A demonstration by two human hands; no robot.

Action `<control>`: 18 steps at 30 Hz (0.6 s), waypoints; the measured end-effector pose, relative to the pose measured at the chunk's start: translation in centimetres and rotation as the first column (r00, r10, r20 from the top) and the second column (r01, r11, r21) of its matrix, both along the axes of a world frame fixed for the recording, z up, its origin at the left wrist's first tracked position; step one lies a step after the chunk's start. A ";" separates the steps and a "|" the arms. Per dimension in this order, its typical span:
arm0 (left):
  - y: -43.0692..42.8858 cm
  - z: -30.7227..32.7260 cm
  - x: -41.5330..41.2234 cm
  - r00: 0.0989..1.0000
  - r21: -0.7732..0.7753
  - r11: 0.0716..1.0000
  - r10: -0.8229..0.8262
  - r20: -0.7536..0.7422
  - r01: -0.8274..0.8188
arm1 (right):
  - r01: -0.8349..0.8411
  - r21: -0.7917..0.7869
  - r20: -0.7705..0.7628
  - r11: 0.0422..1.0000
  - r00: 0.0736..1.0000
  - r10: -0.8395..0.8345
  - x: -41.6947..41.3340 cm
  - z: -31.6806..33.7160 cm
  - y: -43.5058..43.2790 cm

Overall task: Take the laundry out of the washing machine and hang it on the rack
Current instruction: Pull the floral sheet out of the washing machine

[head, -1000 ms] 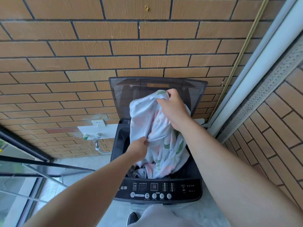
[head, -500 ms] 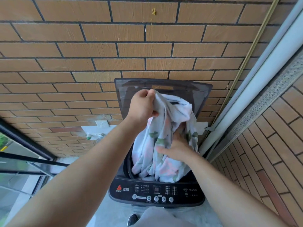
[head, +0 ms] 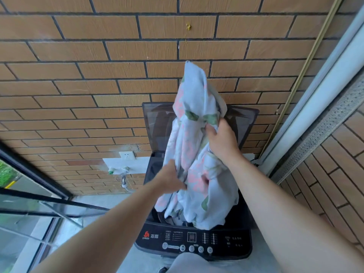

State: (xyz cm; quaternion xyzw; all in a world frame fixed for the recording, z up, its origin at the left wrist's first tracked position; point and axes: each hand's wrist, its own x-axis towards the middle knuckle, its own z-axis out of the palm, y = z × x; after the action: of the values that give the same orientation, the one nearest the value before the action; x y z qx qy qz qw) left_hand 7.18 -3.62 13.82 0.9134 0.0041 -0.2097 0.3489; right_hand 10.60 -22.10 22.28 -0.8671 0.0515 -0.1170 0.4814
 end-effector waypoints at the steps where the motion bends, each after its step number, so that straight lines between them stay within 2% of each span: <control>1: -0.1 -1.5 -0.4 0.999 0.028 1.000 0.005 -0.034 -0.004 | -0.025 0.005 0.000 1.000 1.000 0.025 0.2 0.4 0.1; 4: -0.1 -2.6 0.1 0.987 0.132 0.978 0.161 0.005 -0.160 | -0.123 -0.036 -0.074 0.992 0.990 0.120 0.3 0.2 0.0; 5: -0.1 -2.3 0.6 0.978 0.117 0.971 0.206 0.034 -0.209 | -0.153 -0.072 -0.124 0.986 0.982 0.143 0.2 -0.3 -0.2; 7: 0.4 -0.8 2.0 0.939 -0.061 0.940 0.339 0.056 -0.336 | -0.215 -0.195 -0.226 0.957 0.959 0.170 -0.2 -1.3 -0.8; 8: 0.6 0.5 2.6 0.898 -0.208 0.880 0.439 0.010 -0.428 | -0.243 -0.271 -0.276 0.931 0.947 0.167 -0.4 -1.9 -1.0; 10: 0.9 3.0 3.9 0.782 -0.459 0.658 0.605 -0.151 -0.598 | -0.239 -0.429 -0.328 0.871 0.940 0.096 -1.2 -3.0 -1.0; 12: 0.7 5.3 5.0 0.709 -0.629 0.424 0.636 -0.304 -0.651 | -0.195 -0.526 -0.317 0.828 0.948 0.023 -2.1 -4.2 -0.7; 13: 0.4 6.4 5.4 0.694 -0.703 0.290 0.604 -0.391 -0.649 | -0.168 -0.519 -0.304 0.838 0.953 0.003 -2.5 -4.8 -0.5; 15: -0.1 8.1 5.8 0.693 -0.788 -0.005 0.471 -0.545 -0.616 | -0.159 -0.386 -0.295 0.909 0.954 0.041 -3.3 -5.7 -0.2; 16: -0.2 8.8 5.9 0.705 -0.796 -0.127 0.398 -0.587 -0.591 | -0.213 -0.283 -0.329 0.935 0.937 0.114 -3.6 -6.3 -0.2; 17: -0.3 9.4 5.8 0.715 -0.793 -0.213 0.345 -0.608 -0.571 | -0.312 -0.162 -0.413 0.936 0.883 0.223 -4.0 -6.7 -0.2; 18: -0.5 9.8 5.8 0.723 -0.791 -0.253 0.322 -0.612 -0.557 | -0.422 -0.029 -0.515 0.906 0.783 0.348 -4.7 -7.1 0.0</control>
State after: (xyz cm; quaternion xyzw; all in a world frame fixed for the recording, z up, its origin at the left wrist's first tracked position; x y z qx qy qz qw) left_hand 12.94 -4.08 23.67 0.2883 0.2156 -0.0796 0.9295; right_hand 5.94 -22.05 15.23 -0.8914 -0.0129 0.2086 0.4020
